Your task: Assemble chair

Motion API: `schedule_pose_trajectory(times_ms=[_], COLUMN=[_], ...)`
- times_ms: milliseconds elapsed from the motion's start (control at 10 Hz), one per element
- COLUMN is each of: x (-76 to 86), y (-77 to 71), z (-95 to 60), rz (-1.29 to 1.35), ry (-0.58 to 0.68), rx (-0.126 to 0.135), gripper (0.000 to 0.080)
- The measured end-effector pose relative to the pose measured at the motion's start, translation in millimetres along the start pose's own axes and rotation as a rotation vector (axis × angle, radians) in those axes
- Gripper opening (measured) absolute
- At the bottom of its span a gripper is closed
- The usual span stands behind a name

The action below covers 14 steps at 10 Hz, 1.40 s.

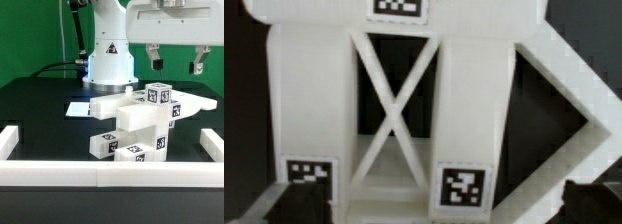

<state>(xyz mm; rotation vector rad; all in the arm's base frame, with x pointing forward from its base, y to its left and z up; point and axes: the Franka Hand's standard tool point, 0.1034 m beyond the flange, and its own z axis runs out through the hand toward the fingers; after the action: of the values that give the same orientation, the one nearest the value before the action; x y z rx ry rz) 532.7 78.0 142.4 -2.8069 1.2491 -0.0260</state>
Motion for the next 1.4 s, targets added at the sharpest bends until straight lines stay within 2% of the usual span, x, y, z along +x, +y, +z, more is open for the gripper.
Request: schedule_pose_trajectory(times_ms=[300, 500, 700, 1100, 1200, 1400], x=[-2.0, -44.8, -73.5, -79.6, -92.2, -118.7], y=[-0.2, 4.6, 11.5, 12.3, 14.0, 18.0], z=[0.3, 7.0, 15.9, 20.4, 24.4, 35.0], rz=[0.001, -0.008, -0.037, -0.037, -0.031, -0.048], ry=[0.0, -0.013, -0.017, -0.014, -0.009, -0.019], rx=[-0.001, -0.015, -0.017, -0.019, -0.016, -0.04], gripper=[0.0649, 0.0649, 0.0649, 0.0649, 0.0649, 0.0649])
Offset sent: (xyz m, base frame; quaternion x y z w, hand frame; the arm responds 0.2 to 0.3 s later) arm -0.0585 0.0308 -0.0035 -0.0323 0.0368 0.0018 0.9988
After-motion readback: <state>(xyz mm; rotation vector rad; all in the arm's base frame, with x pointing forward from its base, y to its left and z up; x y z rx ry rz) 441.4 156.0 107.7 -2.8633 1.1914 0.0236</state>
